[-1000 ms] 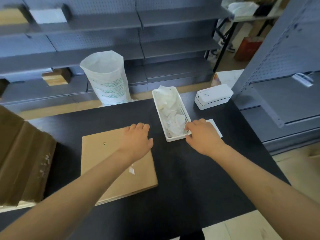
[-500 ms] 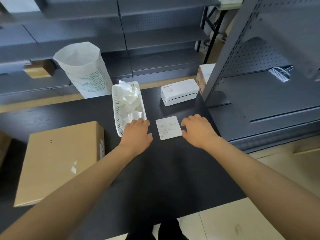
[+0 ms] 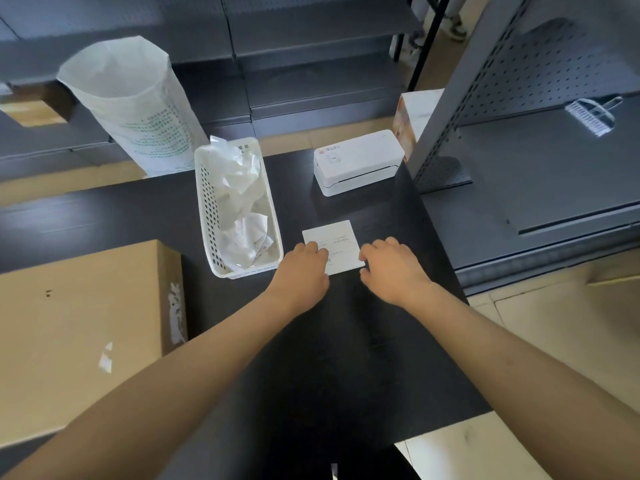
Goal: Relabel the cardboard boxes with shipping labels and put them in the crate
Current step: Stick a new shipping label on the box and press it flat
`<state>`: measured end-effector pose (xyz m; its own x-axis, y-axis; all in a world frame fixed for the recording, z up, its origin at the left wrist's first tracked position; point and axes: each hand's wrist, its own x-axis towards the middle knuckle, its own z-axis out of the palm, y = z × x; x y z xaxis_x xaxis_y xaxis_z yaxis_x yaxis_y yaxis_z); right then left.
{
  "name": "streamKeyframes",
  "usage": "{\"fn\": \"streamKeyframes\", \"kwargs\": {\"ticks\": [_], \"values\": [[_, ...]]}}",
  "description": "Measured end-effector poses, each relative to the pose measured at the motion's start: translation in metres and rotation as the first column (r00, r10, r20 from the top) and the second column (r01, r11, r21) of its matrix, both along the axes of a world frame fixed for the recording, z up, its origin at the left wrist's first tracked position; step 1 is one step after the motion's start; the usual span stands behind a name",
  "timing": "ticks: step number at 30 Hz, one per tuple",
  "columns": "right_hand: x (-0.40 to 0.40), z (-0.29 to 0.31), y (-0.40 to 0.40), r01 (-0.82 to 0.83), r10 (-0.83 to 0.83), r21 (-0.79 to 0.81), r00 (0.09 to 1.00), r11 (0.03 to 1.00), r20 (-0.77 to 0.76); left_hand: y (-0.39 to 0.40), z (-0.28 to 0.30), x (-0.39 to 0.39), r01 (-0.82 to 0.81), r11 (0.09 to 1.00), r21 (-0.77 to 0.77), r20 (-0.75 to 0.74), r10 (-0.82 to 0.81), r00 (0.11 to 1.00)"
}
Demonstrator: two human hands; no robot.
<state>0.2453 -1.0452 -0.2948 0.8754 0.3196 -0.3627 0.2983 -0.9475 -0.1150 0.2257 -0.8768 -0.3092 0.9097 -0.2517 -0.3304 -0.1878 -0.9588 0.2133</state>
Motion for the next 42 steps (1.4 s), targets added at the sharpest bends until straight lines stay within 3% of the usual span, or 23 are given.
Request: {"fn": "streamKeyframes", "kwargs": {"ticks": [10,15,22,25,30,33,36,42], "values": [[0.021,-0.042,0.004,-0.045,0.046,0.048,0.998,0.998,-0.03,-0.015,-0.043,0.022,-0.079,0.997,-0.01,0.032,0.079,0.996],[0.024,-0.052,-0.006,-0.027,0.038,0.153,0.997,0.988,-0.074,-0.024,-0.054,0.021,-0.032,0.999,-0.032,0.061,0.034,0.998],[0.032,-0.064,-0.026,0.225,-0.204,0.364,0.974,0.904,-0.095,-0.022,-0.05,0.02,0.0,0.998,-0.069,0.058,0.004,0.998],[0.033,-0.066,-0.033,0.351,-0.334,0.417,0.936,0.838,-0.115,-0.02,-0.045,0.013,-0.042,0.986,-0.161,0.116,0.061,0.991],[0.036,-0.066,-0.037,0.398,-0.378,0.475,0.915,0.785,-0.141,-0.023,-0.039,0.005,-0.189,0.939,-0.288,0.206,0.254,0.945],[0.04,-0.064,-0.032,0.465,-0.404,0.525,0.884,0.713,-0.235,-0.025,-0.035,0.004,-0.243,0.917,-0.316,0.242,0.325,0.914],[0.045,-0.062,-0.027,0.576,-0.446,0.579,0.816,0.577,-0.368,-0.025,-0.033,0.003,-0.325,0.855,-0.405,0.18,0.423,0.888],[0.046,-0.062,-0.022,0.621,-0.435,0.591,0.784,0.515,-0.444,-0.019,-0.025,0.005,-0.39,0.707,-0.589,0.044,0.511,0.859]]}}
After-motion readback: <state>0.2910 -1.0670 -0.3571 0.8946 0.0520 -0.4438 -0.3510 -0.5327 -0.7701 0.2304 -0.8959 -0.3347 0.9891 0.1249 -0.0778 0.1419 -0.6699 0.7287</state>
